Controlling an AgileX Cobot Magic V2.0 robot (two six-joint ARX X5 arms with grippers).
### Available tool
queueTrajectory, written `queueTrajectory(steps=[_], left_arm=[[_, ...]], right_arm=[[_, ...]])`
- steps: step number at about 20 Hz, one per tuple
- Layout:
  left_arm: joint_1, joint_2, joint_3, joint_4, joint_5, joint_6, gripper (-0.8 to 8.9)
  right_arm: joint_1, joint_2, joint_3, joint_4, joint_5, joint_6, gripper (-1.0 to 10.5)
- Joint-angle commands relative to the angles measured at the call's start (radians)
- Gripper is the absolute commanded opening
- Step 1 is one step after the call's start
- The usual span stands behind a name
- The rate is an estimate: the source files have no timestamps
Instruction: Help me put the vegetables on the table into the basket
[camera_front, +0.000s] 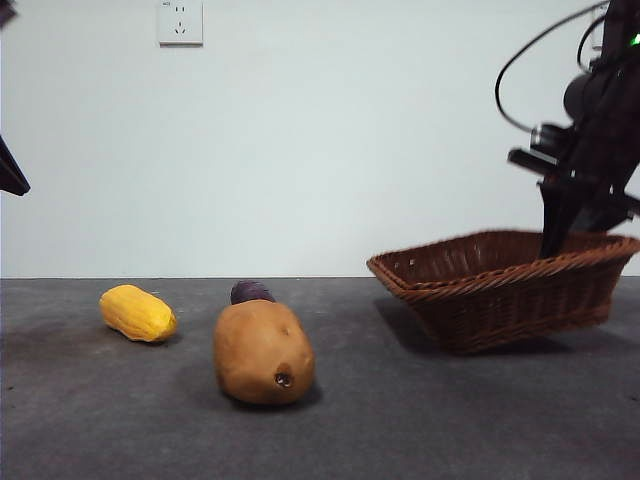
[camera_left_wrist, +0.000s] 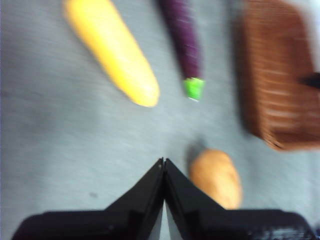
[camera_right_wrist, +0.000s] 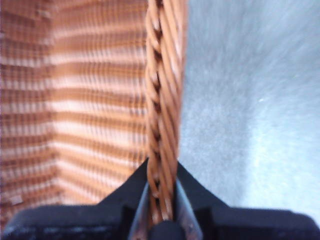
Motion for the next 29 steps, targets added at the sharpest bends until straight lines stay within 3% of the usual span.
queueTrajectory(steps=[1,3,5,7,9,11,12,18,26,28,29], left_arm=[[-0.014,0.160,0.184,-0.117,-0.073,0.042,0.50],[-0.043,0.311,0.356,-0.227,-0.167,0.046,2.29],[-0.076,0.435,0.490,-0.288,-0.234,0.068,2.38],[-0.110,0.535,0.589,-0.326,-0.272,0.068,3.25],[-0.132,0.639,0.682,-0.391,-0.298,0.068,3.27],[-0.150,0.737,0.763,-0.470,-0.352,0.067,5.38],[-0.156,0.777,0.790,-0.482,-0.348,0.064,5.99],[-0.170,0.902,0.832,-0.385,-0.348,-0.014,5.98],[-0.209,0.952,0.832,-0.331,-0.445,-0.011,5.91],[-0.214,0.960,0.832,-0.337,-0.448,-0.011,4.93],[-0.215,0.966,0.832,-0.345,-0.447,-0.011,4.91]], right_arm=[[-0.001,-0.061,0.010,-0.017,-0.020,-0.008,-0.1],[-0.001,-0.097,0.010,-0.063,-0.025,-0.032,-0.1],[-0.001,-0.124,0.010,-0.101,-0.027,-0.044,-0.1],[-0.001,-0.146,0.010,-0.137,-0.027,-0.058,-0.1],[-0.001,-0.162,0.010,-0.150,-0.027,-0.064,-0.1],[0.000,-0.180,0.010,-0.155,-0.027,-0.064,-0.1],[0.000,-0.189,0.010,-0.160,-0.027,-0.069,-0.1],[0.000,-0.236,0.010,-0.172,-0.027,-0.083,-0.1],[0.000,-0.237,0.010,-0.175,-0.027,-0.083,-0.1],[0.000,-0.237,0.010,-0.178,-0.027,-0.083,-0.1],[0.000,-0.237,0.010,-0.178,-0.027,-0.083,-0.1]])
